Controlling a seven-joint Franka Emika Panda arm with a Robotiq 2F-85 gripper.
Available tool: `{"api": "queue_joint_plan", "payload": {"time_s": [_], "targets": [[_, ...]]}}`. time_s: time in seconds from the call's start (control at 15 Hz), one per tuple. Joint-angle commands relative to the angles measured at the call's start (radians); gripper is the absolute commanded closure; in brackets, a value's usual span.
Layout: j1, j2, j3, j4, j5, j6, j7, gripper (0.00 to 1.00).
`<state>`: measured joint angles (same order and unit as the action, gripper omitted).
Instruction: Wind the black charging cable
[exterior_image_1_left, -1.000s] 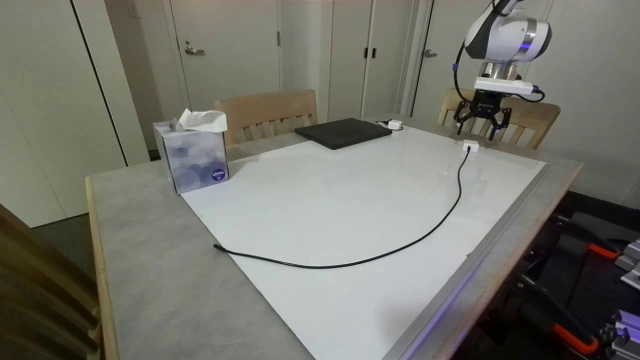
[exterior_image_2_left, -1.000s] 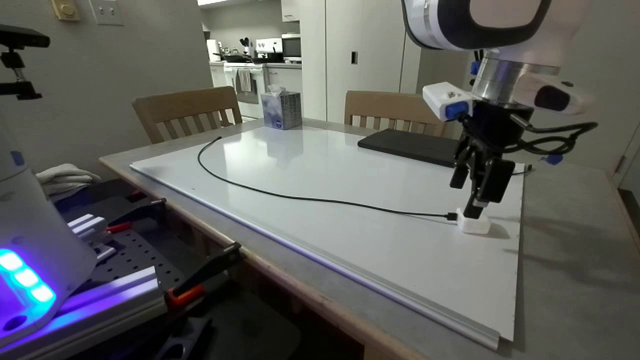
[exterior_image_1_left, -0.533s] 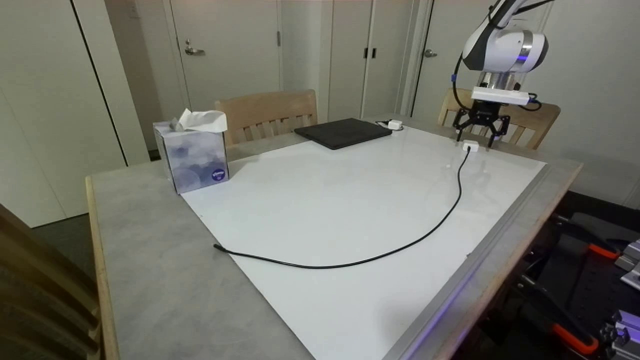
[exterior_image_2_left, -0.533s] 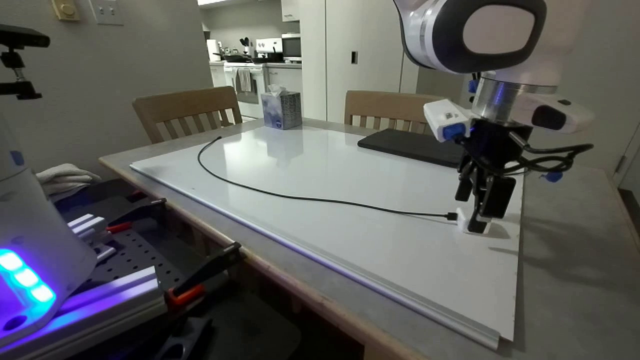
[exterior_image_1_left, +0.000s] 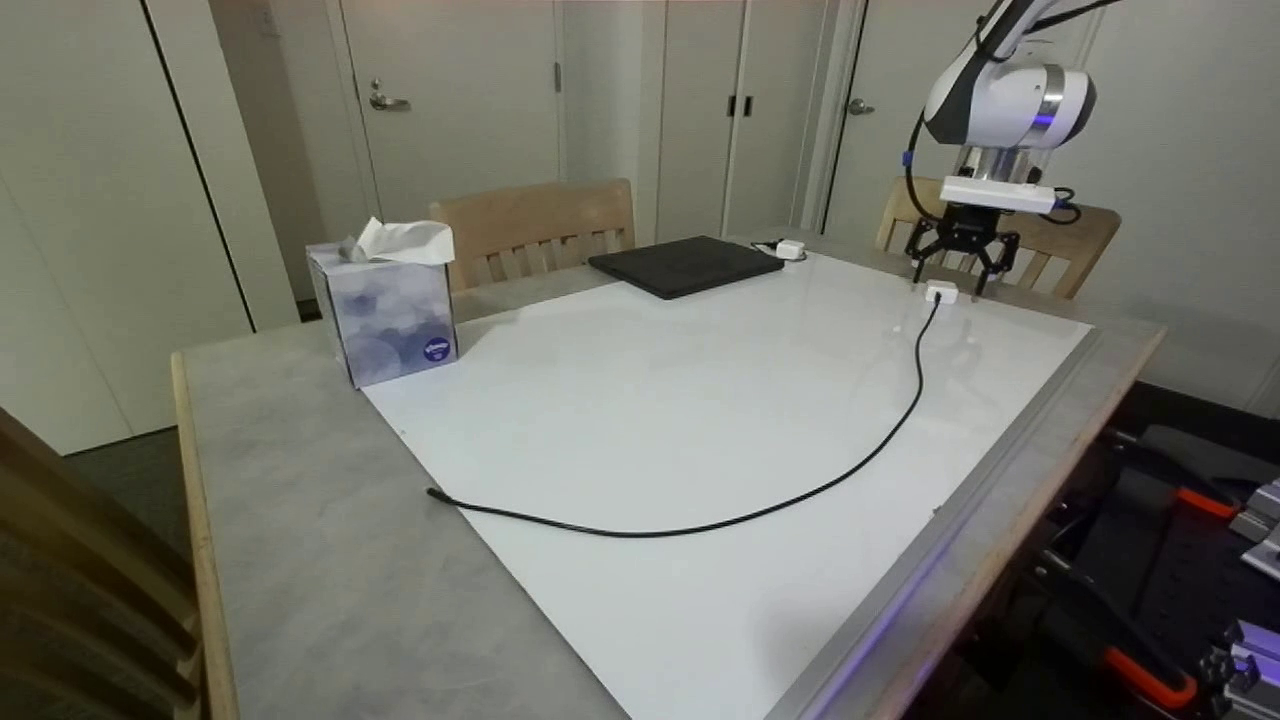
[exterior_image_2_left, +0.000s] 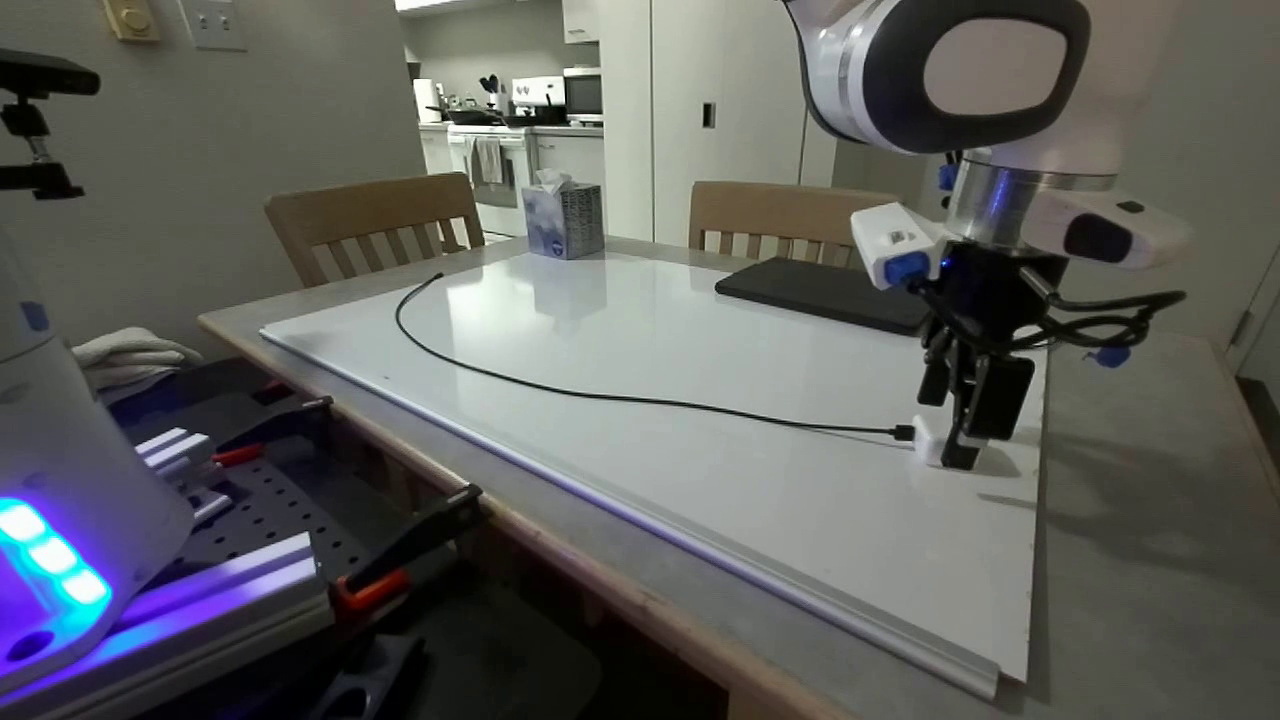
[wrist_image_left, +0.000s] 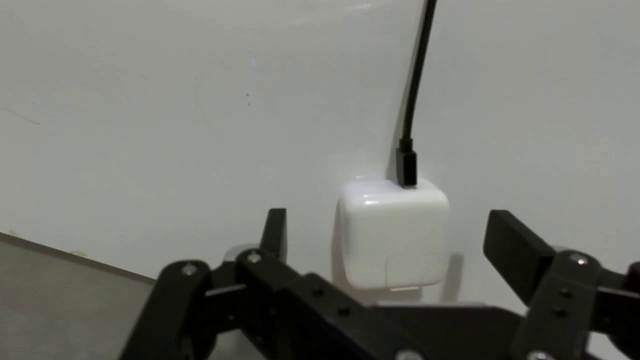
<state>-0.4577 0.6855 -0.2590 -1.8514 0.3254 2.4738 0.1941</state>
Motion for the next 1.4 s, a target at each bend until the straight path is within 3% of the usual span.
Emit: {"api": "queue_joint_plan", "payload": {"time_s": [0.0,0.07,0.53,1.0,1.33], "targets": [[-0.003,0.022,0.000,0.017,0.006,0.005,0.011,0.26],[-0.003,0.023,0.001,0.018,0.005,0.005,0.010,0.26],[0.013,0.013,-0.007,0.031,-0.010,-0.007,0.022,0.74],[0.087,-0.015,-0.027,0.030,-0.151,-0.086,0.013,0.74],[0.130,-0.045,0.018,-0.006,-0.218,-0.063,-0.086,0.74]]}}
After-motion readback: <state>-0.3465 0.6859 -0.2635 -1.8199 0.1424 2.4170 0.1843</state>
